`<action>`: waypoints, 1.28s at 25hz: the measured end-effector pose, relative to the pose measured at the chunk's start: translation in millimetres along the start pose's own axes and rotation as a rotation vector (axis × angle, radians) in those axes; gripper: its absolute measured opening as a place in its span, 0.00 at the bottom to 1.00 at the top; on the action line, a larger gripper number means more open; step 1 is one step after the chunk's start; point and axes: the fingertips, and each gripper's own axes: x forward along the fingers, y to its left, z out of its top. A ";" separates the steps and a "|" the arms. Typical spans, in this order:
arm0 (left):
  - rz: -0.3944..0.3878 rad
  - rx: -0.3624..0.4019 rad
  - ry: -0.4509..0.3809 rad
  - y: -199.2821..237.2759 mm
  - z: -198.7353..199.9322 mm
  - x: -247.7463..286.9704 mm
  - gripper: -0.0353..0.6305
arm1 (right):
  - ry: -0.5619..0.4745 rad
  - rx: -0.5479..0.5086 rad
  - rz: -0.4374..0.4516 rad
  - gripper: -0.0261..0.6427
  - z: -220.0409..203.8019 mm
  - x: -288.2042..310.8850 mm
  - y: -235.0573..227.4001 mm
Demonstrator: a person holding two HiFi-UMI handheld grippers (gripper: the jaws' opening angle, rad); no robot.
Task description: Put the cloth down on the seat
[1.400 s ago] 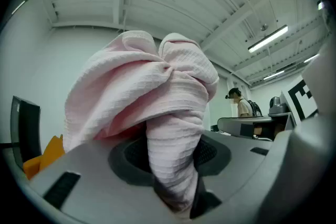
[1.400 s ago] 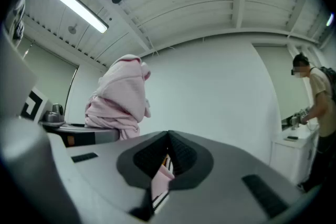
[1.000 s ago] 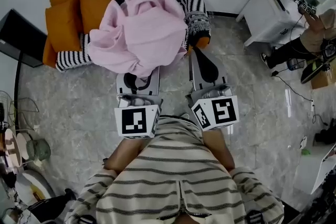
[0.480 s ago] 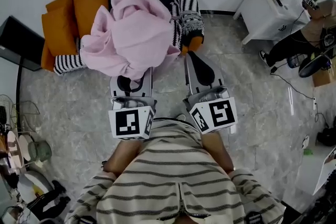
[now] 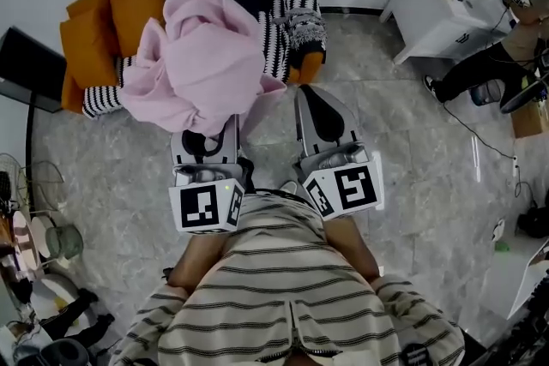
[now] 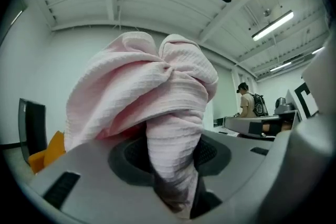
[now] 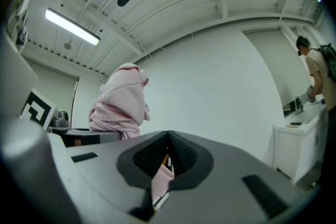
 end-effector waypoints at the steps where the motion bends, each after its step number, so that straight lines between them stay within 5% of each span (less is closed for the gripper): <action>1: 0.007 -0.002 0.000 2.3 -1.8 2.6 0.31 | 0.005 -0.003 0.000 0.06 -1.6 2.4 -2.0; 15: 0.022 -0.041 -0.010 20.7 -13.0 99.3 0.32 | 0.025 -0.041 0.004 0.06 -3.7 81.4 -57.4; 32: -0.030 -0.065 0.062 110.8 -29.3 290.1 0.32 | 0.088 -0.014 -0.069 0.06 -29.7 272.7 -125.8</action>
